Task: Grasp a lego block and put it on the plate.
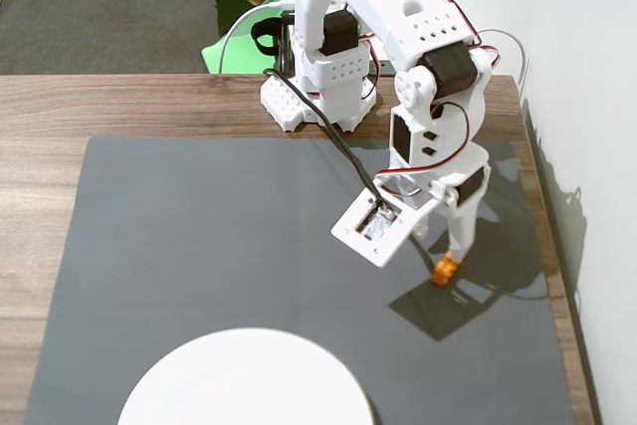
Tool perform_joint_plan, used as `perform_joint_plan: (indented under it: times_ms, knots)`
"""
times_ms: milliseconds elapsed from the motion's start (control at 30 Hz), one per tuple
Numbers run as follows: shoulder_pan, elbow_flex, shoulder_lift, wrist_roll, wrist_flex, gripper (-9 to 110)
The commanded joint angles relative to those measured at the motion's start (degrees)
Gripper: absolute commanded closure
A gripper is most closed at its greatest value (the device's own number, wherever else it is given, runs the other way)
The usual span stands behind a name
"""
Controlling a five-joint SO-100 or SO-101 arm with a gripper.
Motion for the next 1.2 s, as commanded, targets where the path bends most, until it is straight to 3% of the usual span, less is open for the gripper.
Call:
perform_joint_plan:
  times_ms: [0,1167]
  knots:
    - [-0.3,-1.8,-0.1,-0.4,-0.2,80]
    - [-1.1,-6.8,-4.9,-6.2,-5.3,74]
